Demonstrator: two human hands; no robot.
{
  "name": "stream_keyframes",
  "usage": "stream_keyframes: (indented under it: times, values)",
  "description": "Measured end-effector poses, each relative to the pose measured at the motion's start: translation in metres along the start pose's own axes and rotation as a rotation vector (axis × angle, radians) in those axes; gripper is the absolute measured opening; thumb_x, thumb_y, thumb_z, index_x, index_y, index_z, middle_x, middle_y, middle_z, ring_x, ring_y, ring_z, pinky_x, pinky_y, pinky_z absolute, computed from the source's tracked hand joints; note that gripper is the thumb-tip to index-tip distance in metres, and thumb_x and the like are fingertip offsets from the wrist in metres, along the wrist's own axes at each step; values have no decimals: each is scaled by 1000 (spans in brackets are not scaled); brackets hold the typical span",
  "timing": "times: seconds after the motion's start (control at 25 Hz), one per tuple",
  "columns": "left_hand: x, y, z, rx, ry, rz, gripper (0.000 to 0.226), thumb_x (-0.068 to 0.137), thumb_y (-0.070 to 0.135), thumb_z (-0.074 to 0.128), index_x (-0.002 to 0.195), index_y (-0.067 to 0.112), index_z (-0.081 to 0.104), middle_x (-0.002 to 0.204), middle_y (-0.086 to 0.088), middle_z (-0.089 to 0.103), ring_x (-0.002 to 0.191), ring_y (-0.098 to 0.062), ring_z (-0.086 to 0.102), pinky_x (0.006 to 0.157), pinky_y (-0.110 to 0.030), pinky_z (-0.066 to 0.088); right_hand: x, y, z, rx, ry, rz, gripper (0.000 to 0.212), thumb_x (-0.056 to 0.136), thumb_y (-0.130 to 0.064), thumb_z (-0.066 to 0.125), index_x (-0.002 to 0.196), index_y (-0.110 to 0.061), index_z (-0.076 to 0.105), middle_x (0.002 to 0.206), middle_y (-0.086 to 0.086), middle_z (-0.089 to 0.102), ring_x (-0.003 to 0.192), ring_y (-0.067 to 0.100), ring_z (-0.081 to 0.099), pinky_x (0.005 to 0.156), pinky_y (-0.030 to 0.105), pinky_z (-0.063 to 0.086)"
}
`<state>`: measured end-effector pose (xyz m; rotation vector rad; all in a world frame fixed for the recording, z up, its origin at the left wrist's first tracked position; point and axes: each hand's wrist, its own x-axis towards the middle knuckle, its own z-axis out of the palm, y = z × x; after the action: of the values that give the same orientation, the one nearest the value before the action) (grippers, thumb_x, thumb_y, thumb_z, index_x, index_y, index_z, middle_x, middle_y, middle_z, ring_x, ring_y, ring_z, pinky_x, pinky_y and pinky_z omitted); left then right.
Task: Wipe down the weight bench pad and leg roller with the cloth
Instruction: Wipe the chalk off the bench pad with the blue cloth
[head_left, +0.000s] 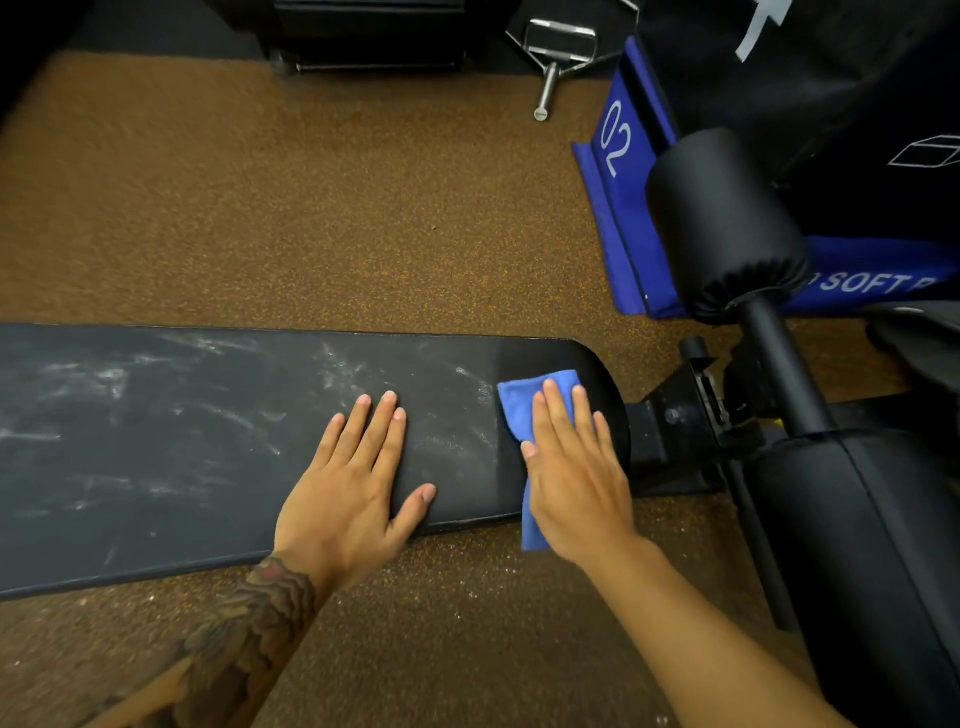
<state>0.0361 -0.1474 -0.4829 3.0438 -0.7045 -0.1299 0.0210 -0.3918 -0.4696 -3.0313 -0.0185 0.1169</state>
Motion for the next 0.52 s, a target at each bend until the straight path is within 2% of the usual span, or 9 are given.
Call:
stream_keyframes:
  times: [0.12,0.24,0.4,0.52]
  values:
    - [-1,-1,1,-8,14,-3,80,99,63,17,155,7,16,164,-11,12,152,-29,5,120,-48,12,49,1,-2,0,-4,160,55,100,-32,21,149,-8,12,158,8,8,144,32,0,116,46,8]
    - [-1,1,1,-12,18,-12,80,98,64,16,156,8,15,164,-10,9,152,-27,3,121,-48,12,88,-10,-6,24,-11,207,54,100,-31,23,148,-9,13,158,6,9,143,35,-1,116,49,6]
    - [0,2,0,-3,12,-16,81,98,64,17,155,7,16,164,-10,10,152,-27,4,121,-46,10,79,-20,-4,57,3,32,51,100,-29,26,147,-9,19,157,6,16,144,34,4,115,49,7]
    - [-1,2,0,-7,4,-16,81,98,64,17,156,7,15,164,-10,10,152,-27,3,121,-46,11,25,-19,0,73,38,-90,50,97,-27,26,142,-5,33,151,11,31,141,35,19,113,50,22]
